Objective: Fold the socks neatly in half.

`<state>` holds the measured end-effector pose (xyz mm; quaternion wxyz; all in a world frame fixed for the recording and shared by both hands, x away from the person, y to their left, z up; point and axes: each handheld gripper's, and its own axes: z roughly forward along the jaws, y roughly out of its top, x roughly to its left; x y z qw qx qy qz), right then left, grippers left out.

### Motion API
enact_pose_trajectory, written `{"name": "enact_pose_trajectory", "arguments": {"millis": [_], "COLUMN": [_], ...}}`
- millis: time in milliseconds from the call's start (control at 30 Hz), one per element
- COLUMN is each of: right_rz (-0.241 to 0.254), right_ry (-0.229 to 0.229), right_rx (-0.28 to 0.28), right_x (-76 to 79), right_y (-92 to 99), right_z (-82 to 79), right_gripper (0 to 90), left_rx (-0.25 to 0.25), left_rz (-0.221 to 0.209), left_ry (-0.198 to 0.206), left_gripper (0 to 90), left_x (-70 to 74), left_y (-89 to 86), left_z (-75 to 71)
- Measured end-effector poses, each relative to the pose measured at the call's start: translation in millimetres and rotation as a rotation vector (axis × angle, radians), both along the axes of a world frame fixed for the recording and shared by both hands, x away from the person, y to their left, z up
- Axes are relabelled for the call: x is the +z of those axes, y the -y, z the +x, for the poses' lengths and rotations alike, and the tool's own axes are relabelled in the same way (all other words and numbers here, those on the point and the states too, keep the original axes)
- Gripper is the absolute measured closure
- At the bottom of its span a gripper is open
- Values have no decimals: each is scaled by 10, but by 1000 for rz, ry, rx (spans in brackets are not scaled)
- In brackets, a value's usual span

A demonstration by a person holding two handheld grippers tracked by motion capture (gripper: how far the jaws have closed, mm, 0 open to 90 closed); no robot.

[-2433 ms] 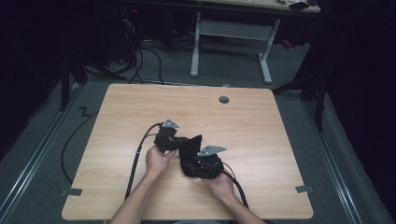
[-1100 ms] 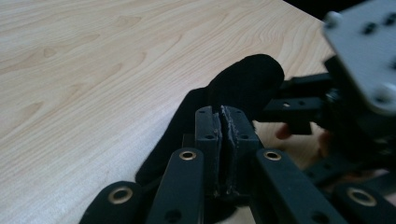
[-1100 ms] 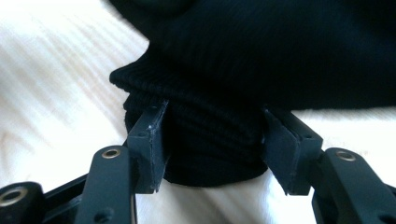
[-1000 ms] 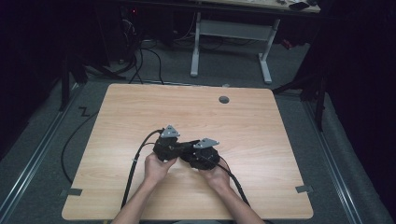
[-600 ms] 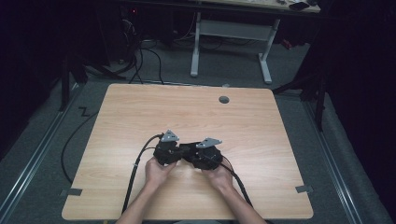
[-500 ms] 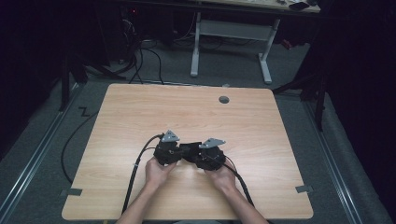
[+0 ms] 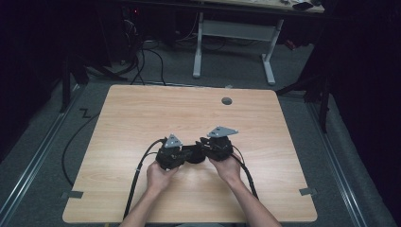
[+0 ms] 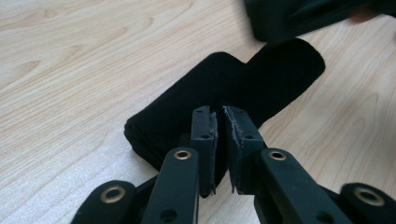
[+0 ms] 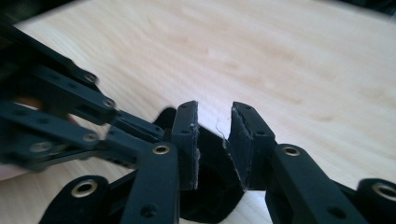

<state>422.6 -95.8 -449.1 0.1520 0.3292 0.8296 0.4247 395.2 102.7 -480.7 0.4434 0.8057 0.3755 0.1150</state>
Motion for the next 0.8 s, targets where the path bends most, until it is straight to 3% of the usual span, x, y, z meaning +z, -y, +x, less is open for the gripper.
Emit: {"name": "enact_pose_trajectory", "arguments": {"millis": [100,200,233,267,300,333,433,567,700,800], "right_rz": [-31,-42,-51,-52,-48,-47,-50,-49,-43,-64], "right_ry": [-46,-58,-58,-54,-57,-57,-51,-52,-37,-10], "right_rx": [-2,-3,1,1,-1,0,1,-11,-3,12], "right_x": [-136,-192,-238,-249,-253,-254,-258,-276,-291,-290], "right_y": [-30,-24,-6,2,6,8,2,-3,-4,42], "right_z": [31,18,3,2,2,6,11,16,6,-104], "right_gripper": [707,704,699,696,693,690,684,665,612,555], "left_rx": [-18,-27,-29,-17,-17,18,62,66,88,88], "left_rz": [5,-1,-13,-68,-68,-104,-80,36,20,70], "left_ry": [-15,-24,-25,-17,-17,15,40,21,-6,10], "left_gripper": [783,754,710,682,653,628,574,577,621,626], "left_x": [5,4,16,67,67,125,139,9,-55,-50], "left_y": [-4,-11,-20,-49,-49,-75,-64,22,1,54], "left_z": [-33,-54,-67,-83,-83,-64,-6,106,150,142]}}
